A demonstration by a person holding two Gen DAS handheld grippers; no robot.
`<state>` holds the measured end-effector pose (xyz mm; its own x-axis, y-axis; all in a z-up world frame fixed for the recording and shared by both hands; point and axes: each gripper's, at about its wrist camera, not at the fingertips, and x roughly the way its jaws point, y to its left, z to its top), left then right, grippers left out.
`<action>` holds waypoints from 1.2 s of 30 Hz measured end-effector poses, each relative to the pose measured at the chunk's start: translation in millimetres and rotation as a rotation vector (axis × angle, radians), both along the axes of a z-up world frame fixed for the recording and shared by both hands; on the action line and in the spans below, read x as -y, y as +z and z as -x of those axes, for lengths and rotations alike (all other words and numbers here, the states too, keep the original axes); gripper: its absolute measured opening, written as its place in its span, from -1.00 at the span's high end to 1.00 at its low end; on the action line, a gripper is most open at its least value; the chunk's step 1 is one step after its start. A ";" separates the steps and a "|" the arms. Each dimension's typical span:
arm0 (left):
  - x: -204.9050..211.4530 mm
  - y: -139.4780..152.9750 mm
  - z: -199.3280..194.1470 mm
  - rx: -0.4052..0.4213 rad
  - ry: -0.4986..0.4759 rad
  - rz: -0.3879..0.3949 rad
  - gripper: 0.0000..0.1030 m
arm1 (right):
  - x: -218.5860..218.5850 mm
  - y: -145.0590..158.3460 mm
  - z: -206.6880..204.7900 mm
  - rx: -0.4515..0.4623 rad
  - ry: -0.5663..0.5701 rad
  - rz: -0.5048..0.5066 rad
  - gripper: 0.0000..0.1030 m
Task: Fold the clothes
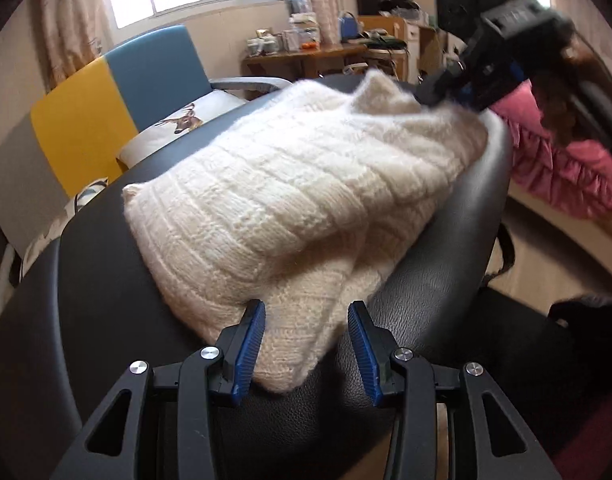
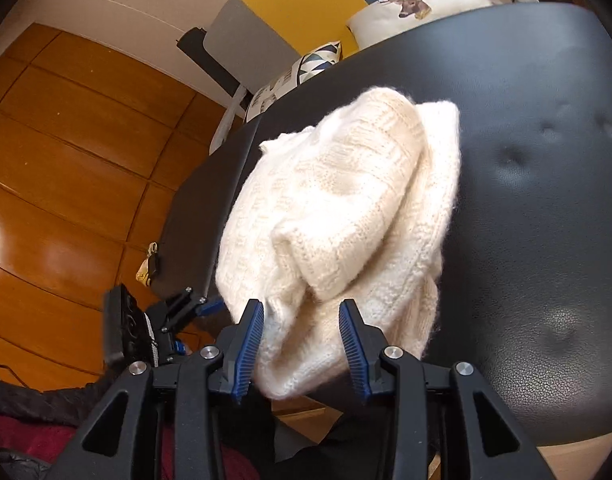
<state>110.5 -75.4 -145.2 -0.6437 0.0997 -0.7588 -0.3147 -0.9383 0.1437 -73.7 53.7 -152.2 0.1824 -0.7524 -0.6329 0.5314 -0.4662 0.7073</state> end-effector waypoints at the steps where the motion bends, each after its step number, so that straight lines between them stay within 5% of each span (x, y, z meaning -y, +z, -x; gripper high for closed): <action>1: -1.5 -2.0 -0.3 -0.006 -0.012 0.012 0.13 | 3.2 -2.5 -1.2 0.011 0.015 0.003 0.23; 4: -4.2 -7.8 2.6 -0.014 -0.036 0.059 0.13 | 9.1 -0.7 -11.6 -0.023 0.056 -0.045 0.24; 6: -4.5 -11.1 4.4 -0.018 -0.047 0.072 0.13 | 13.3 4.4 -19.5 -0.096 0.073 -0.077 0.62; 9: -4.3 -14.7 7.8 -0.013 -0.062 0.101 0.41 | 16.0 15.6 -31.0 -0.159 0.110 -0.078 0.82; 12: 5.1 -10.8 8.7 -0.016 -0.071 0.064 0.74 | 6.3 34.3 -29.1 -0.200 0.074 -0.044 0.87; 15: 7.7 -9.4 3.1 -0.024 -0.119 0.095 0.78 | -7.2 52.0 -22.9 -0.266 0.044 -0.025 0.88; 18: 10.7 -8.1 -0.6 -0.015 -0.159 0.088 0.79 | -9.1 27.9 -18.8 -0.300 0.040 -0.174 0.89; 24: 9.9 -13.8 -8.5 0.012 -0.277 0.170 0.79 | -3.5 -20.2 -21.1 -0.295 0.010 -0.310 0.88; 31: 6.5 -13.4 -14.3 0.034 -0.327 0.230 0.80 | -6.3 49.7 -12.7 -0.419 -0.050 -0.131 0.88; 33: 3.6 -13.9 -16.5 0.028 -0.337 0.235 0.80 | 0.1 42.4 -5.7 -0.419 -0.044 -0.171 0.88; 36: 6.2 -14.2 -16.9 0.032 -0.329 0.209 0.80 | 12.7 -6.8 2.6 -0.394 -0.029 -0.359 0.88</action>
<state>127.4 -81.5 -159.4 -0.5787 0.1376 -0.8039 -0.6013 -0.7379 0.3065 -76.2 41.0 -159.1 -0.1385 -0.4769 -0.8680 0.7076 -0.6609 0.2502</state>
